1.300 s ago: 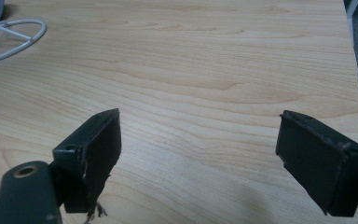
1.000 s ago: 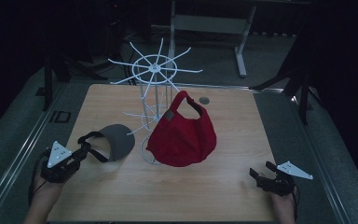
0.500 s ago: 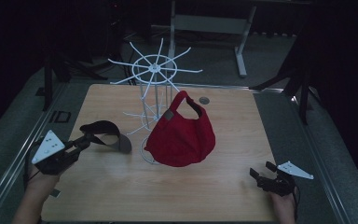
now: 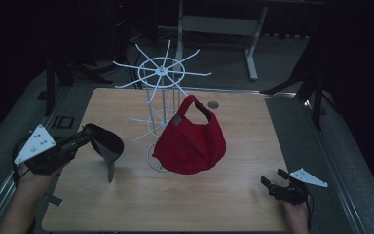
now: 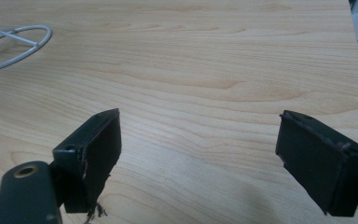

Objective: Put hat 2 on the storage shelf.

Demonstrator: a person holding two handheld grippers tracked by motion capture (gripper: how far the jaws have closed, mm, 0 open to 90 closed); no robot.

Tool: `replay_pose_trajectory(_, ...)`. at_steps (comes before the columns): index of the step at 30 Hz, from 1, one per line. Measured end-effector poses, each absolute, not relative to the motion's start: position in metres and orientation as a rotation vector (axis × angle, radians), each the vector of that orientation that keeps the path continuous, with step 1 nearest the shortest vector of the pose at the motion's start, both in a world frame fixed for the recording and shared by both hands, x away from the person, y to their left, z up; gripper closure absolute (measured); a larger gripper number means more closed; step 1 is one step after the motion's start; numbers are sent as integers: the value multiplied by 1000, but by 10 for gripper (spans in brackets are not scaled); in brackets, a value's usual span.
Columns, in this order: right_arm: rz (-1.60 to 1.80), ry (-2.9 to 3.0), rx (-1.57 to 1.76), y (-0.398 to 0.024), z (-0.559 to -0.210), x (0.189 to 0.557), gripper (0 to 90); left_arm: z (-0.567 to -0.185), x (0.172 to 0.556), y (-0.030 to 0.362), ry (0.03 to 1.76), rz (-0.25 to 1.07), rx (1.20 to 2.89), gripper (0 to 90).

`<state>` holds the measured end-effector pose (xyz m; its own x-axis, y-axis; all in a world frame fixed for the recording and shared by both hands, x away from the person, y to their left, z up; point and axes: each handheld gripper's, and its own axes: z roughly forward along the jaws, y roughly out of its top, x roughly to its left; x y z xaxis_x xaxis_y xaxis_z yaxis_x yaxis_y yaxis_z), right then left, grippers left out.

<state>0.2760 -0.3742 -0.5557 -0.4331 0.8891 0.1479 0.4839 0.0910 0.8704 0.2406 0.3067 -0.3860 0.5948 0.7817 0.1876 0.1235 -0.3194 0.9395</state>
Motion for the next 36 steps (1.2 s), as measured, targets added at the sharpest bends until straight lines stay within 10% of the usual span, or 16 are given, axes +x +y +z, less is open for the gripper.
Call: replay_pose_trajectory(36,1290,1962,1353,-375,-556,277,141,-246,231,267,440,896,1683,801)
